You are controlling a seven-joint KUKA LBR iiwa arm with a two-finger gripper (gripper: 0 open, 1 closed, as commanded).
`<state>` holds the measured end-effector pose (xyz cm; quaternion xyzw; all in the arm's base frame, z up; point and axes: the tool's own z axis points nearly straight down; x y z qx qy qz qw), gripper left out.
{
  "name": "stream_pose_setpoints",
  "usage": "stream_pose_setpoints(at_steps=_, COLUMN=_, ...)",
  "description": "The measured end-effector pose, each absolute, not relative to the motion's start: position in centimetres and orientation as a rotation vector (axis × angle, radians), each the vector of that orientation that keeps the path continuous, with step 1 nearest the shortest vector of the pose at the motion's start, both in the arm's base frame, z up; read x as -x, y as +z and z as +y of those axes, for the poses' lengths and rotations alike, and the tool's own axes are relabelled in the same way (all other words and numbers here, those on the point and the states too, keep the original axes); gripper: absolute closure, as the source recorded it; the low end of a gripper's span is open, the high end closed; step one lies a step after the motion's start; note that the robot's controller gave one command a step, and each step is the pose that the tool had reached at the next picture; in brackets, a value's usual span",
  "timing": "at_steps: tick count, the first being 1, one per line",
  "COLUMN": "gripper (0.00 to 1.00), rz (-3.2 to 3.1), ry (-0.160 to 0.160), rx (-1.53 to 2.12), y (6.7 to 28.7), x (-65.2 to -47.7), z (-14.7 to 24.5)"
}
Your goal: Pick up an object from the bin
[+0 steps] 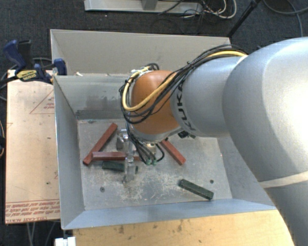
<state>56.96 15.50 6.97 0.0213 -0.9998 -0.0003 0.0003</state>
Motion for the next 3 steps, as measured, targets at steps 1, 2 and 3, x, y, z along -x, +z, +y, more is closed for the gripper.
stream_pose_setpoints(at_steps=1, gripper=0.0, rz=-3.14, ry=-0.002, rx=0.101, y=6.98, x=-56.98, z=15.03)
stream_pose_setpoints(at_steps=2, gripper=0.0, rz=-3.143, ry=-0.002, rx=-0.067, y=7.0, x=-57.01, z=15.59)
stream_pose_setpoints(at_steps=3, gripper=1.0, rz=-3.141, ry=-0.003, rx=0.099, y=7.01, x=-57.02, z=15.1)
